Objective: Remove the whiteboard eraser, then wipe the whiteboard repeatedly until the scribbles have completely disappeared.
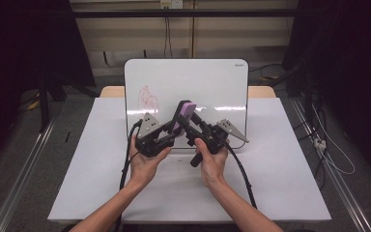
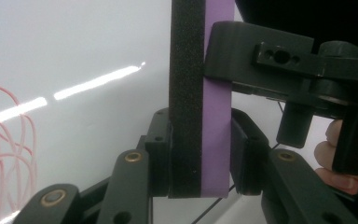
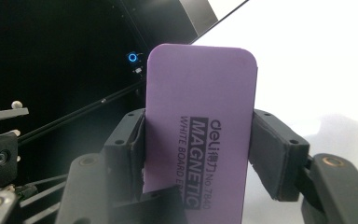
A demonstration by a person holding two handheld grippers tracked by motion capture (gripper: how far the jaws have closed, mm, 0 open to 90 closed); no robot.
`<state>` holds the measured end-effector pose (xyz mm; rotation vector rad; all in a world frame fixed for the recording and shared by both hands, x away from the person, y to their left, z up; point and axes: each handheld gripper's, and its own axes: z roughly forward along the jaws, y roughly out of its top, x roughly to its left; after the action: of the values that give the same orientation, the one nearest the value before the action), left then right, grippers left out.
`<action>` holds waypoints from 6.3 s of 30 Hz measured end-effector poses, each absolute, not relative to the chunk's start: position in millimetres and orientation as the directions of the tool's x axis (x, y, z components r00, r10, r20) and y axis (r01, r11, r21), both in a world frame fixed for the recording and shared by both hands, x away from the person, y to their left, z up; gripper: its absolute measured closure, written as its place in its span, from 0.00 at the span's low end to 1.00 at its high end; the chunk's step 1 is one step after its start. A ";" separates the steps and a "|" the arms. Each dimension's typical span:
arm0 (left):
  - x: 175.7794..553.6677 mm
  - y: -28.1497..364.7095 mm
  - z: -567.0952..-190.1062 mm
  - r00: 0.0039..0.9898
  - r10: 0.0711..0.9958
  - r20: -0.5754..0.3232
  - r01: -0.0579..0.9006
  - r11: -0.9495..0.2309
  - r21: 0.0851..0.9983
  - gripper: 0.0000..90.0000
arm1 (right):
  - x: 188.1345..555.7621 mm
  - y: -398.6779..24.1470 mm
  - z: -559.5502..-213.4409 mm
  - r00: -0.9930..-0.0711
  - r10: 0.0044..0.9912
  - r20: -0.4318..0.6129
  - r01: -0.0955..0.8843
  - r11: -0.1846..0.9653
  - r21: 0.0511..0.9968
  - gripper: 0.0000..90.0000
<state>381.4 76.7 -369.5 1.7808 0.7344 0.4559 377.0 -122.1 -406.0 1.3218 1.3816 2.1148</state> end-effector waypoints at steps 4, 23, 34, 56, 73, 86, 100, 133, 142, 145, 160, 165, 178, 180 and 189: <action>382.6 76.8 -370.5 0.737 0.674 -0.058 0.259 -0.202 0.944 0.72 | 376.7 -121.5 -406.5 -0.534 0.660 0.528 0.223 -0.492 0.842 0.45; 383.7 77.9 -374.5 0.726 0.686 -0.036 0.287 -0.256 0.923 0.21 | 376.4 -137.2 -400.4 -0.524 0.735 0.431 0.191 -0.391 0.900 0.46; 378.1 104.7 -383.2 0.737 0.675 -0.040 0.321 -0.298 0.899 0.04 | 369.7 -152.7 -401.9 -0.516 0.787 0.338 0.171 -0.291 0.941 0.46; 340.6 177.4 -408.0 0.617 0.786 -0.025 0.380 -0.271 0.884 0.06 | 362.8 -151.5 -408.1 -0.543 0.811 0.217 0.190 -0.134 0.973 0.46; 326.2 201.0 -436.5 0.575 0.816 -0.061 0.426 -0.235 0.874 0.06 | 385.4 -123.1 -393.8 -0.569 0.822 0.015 0.158 0.091 0.983 0.46; 324.0 202.6 -433.5 0.587 0.807 -0.067 0.415 -0.229 0.881 0.06 | 407.3 -82.5 -368.7 -0.582 0.804 -0.119 0.169 0.263 0.950 0.46; 324.0 203.3 -432.3 0.585 0.810 -0.055 0.410 -0.237 0.881 0.06 | 423.4 -63.2 -346.9 -0.550 0.785 -0.286 0.125 0.416 0.901 0.46; 323.9 202.9 -434.0 0.595 0.803 -0.025 0.398 -0.267 0.878 0.06 | 474.6 7.8 -343.3 -0.411 0.607 -0.681 0.046 0.759 0.649 0.46; 323.7 202.9 -434.2 0.598 0.801 -0.028 0.403 -0.270 0.875 0.06 | 463.5 15.9 -355.6 -0.440 0.580 -0.686 0.038 0.775 0.631 0.46; 323.5 202.5 -434.3 0.599 0.801 -0.020 0.399 -0.277 0.874 0.06 | 457.6 18.7 -362.7 -0.460 0.572 -0.679 0.035 0.776 0.630 0.46; 322.3 202.3 -433.9 0.603 0.797 -0.036 0.399 -0.263 0.879 0.06 | 487.1 -3.3 -334.2 -0.458 0.649 -0.607 0.064 0.705 0.706 0.46; 322.7 202.2 -434.2 0.601 0.798 -0.041 0.405 -0.260 0.876 0.06 | 497.7 -5.8 -320.7 -0.422 0.653 -0.629 0.066 0.714 0.697 0.46; 323.0 202.1 -434.5 0.607 0.794 -0.032 0.404 -0.274 0.873 0.06 | 473.0 32.3 -354.4 -0.449 0.518 -0.728 -0.026 0.807 0.590 0.46; 322.8 201.8 -434.7 0.608 0.793 -0.033 0.407 -0.277 0.870 0.06 | 464.3 38.0 -363.1 -0.469 0.476 -0.744 -0.049 0.827 0.560 0.46; 323.4 201.4 -435.6 0.605 0.795 -0.038 0.410 -0.271 0.871 0.06 | 470.1 35.8 -355.2 -0.483 0.526 -0.700 -0.020 0.793 0.609 0.46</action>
<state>323.4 201.4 -435.6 1.8937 0.9649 0.5157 470.1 35.8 -355.2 0.3782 1.9813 0.6867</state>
